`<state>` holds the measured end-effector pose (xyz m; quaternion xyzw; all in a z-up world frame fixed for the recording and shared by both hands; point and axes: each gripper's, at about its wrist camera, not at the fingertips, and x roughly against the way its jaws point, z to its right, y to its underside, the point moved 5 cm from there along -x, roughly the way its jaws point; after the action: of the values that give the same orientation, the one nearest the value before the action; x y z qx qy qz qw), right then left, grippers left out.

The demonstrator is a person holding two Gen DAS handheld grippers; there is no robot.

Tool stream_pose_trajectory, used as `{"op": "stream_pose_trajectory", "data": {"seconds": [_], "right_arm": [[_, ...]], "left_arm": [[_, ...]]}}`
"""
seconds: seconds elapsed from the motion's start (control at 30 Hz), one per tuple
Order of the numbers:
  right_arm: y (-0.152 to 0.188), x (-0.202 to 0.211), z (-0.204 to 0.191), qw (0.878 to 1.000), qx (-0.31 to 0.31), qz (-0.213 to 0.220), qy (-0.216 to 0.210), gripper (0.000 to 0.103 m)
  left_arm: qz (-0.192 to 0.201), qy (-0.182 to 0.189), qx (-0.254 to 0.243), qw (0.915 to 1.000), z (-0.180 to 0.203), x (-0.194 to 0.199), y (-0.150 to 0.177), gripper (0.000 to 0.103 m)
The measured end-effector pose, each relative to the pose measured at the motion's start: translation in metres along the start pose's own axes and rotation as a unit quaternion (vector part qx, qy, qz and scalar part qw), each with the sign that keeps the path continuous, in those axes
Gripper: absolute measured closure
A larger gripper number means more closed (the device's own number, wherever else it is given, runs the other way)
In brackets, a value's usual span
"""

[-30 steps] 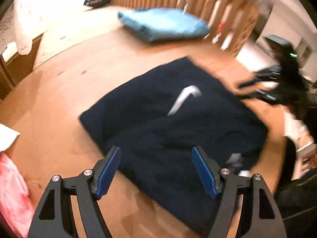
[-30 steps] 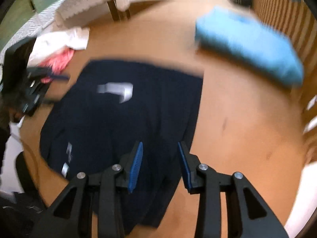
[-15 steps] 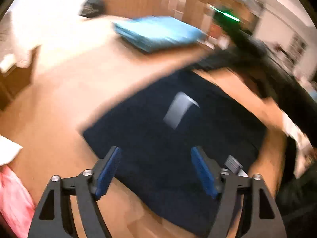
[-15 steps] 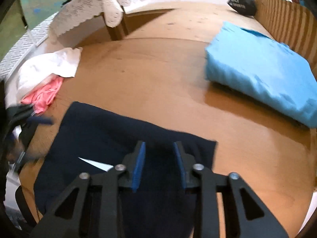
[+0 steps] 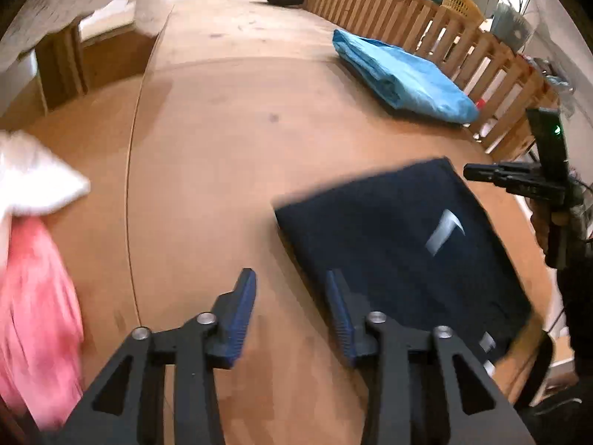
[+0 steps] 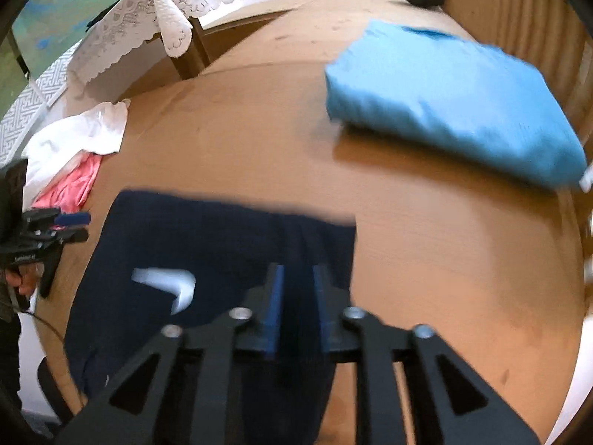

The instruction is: Fold clothes

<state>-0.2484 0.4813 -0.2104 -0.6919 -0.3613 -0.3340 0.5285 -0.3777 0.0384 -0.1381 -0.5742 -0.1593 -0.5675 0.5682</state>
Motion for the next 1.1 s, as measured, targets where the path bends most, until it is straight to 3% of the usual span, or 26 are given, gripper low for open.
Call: {"op": "stream_pose_trajectory", "data": {"seconds": [0.13,0.27,0.37,0.5,0.57,0.63,0.8,1.0,1.03,1.1], "right_arm": [[0.056,0.032,0.020,1.000,-0.031,-0.003,0.004,0.059],[0.087,0.044,0.028,0.998,-0.061,-0.004,-0.006,0.053],[0.096,0.039,0.025,0.997,-0.072,-0.008,-0.003,0.050],[0.102,0.038,0.018,0.997,-0.080,0.011,-0.001,0.034],[0.105,0.036,0.014,0.997,-0.078,0.019,0.001,0.022],[0.103,0.032,0.009,0.998,-0.062,0.022,0.012,0.020],[0.102,0.034,0.001,0.999,-0.008,0.019,0.040,0.018],[0.107,0.035,-0.013,0.999,0.043,0.019,0.007,0.020],[0.106,0.035,-0.014,0.999,0.038,0.018,-0.004,0.022],[0.104,0.033,-0.015,0.999,0.022,0.016,-0.028,0.037]], "left_arm": [[-0.005,0.024,0.040,0.9989,0.018,0.004,0.039,0.048],[-0.012,0.024,0.073,0.9969,0.041,-0.010,0.047,0.040],[-0.026,0.015,0.088,0.9957,0.054,-0.022,0.050,0.039],[-0.033,0.012,0.105,0.9938,0.064,-0.031,0.061,0.036],[-0.029,0.008,0.103,0.9942,0.069,-0.033,0.062,0.028],[-0.024,0.009,0.109,0.9937,0.071,-0.034,0.062,0.028],[-0.018,0.035,0.116,0.9925,0.087,-0.044,0.059,0.027],[-0.011,0.022,0.063,0.9977,0.112,-0.054,0.057,0.025],[-0.008,0.027,0.059,0.9979,0.115,-0.055,0.057,0.025],[-0.004,0.036,0.041,0.9985,0.123,-0.058,0.056,0.027]]}}
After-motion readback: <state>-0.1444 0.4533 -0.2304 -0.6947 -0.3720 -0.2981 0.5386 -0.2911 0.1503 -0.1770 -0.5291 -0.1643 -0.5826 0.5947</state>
